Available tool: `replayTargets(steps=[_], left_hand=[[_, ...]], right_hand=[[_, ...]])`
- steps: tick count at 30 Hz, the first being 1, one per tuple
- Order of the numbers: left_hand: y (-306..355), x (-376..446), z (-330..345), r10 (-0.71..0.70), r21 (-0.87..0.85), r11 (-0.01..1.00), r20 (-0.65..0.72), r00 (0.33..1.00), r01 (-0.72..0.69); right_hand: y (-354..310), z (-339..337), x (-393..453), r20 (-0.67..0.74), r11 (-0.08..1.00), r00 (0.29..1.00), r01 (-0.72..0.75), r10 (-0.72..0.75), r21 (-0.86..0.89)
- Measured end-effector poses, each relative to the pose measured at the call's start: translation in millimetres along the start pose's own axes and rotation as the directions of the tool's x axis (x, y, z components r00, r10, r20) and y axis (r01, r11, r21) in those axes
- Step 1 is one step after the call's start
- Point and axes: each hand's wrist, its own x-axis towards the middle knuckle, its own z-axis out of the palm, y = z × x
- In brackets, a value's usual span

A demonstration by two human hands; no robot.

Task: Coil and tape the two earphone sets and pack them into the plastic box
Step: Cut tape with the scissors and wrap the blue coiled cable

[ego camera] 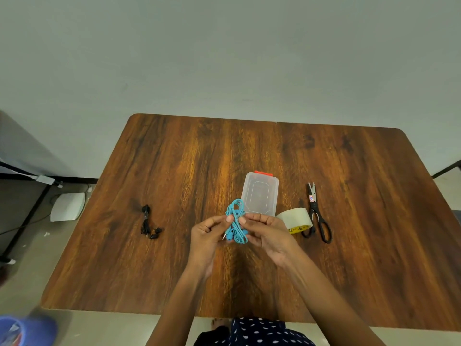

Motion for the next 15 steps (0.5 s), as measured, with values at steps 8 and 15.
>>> replayTargets(steps=[8, 15], left_hand=[[-2.9, 0.3, 11.6, 0.205, 0.233, 0.952, -0.011, 0.979, -0.197], [-3.0, -2.6, 13.5, 0.19, 0.263, 0.946, 0.032, 0.981, -0.192]], right_hand=[[12.1, 5.4, 0.1, -0.027, 0.999, 0.999, 0.036, -0.035, 0.029], [17.7, 7.3, -1.0, -0.1, 0.992, 0.991, 0.099, -0.09, 0.082]])
